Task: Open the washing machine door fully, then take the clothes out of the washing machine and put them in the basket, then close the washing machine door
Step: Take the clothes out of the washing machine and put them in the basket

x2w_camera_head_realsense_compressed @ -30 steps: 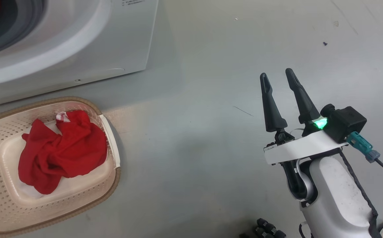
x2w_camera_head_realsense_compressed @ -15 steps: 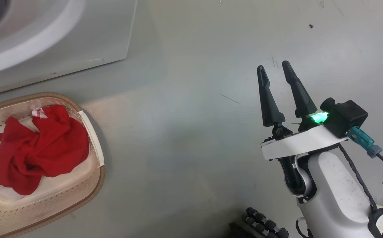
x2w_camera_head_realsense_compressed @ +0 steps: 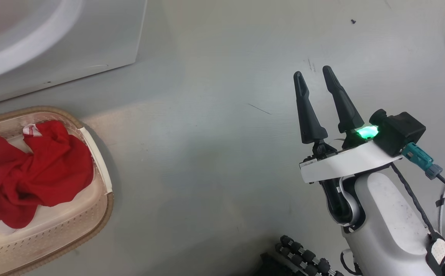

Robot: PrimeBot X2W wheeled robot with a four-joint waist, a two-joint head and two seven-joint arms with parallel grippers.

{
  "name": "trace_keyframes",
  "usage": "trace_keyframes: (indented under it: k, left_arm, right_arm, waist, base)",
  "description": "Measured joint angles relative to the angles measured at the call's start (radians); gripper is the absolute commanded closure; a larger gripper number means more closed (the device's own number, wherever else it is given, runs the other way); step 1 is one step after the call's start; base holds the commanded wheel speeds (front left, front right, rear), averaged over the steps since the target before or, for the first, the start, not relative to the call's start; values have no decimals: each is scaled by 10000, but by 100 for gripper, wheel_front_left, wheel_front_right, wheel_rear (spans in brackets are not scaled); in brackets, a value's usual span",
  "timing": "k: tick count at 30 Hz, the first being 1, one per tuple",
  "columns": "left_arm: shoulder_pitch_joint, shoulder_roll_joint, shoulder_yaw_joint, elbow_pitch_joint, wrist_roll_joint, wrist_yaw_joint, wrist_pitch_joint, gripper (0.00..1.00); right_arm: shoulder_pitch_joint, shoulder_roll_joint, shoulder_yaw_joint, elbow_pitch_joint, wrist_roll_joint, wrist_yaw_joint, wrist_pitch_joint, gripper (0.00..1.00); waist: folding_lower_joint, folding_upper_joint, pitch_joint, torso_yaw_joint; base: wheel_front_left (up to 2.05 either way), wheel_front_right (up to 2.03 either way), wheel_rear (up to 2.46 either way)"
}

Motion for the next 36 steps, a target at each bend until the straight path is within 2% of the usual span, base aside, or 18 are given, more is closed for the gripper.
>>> trace_keyframes:
  k: [11,12,13,14,25,36]
  left_arm:
    - [-355,178,-180,345,211,-2,102,0]
    - [-379,186,-194,374,211,-2,102,24]
    - [-399,192,-203,395,211,-2,102,66]
    - [-422,192,-207,416,211,-4,100,100]
    - [-472,121,-307,930,209,-226,-360,100]
    - [-148,-257,-382,1154,134,-376,-1609,100]
  right_arm:
    - [-163,4,54,-21,159,-82,0,0]
    - [-162,4,54,-21,159,-84,0,0]
    - [-162,4,54,-21,159,-94,0,0]
    - [-163,4,54,-21,159,-96,0,0]
    - [-210,4,-104,0,48,-180,0,0]
    - [-267,4,-437,174,-420,-180,0,0]
  waist:
    - [0,0,102,-211]
    - [0,0,107,-223]
    - [-1,0,110,-232]
    - [-1,0,114,-239]
    - [-1,0,-30,-89]
    - [0,0,-463,266]
  base:
    - [0,0,0]
    - [0,0,0]
    - [0,0,0]
    - [0,0,0]
    - [0,0,0]
    - [0,0,0]
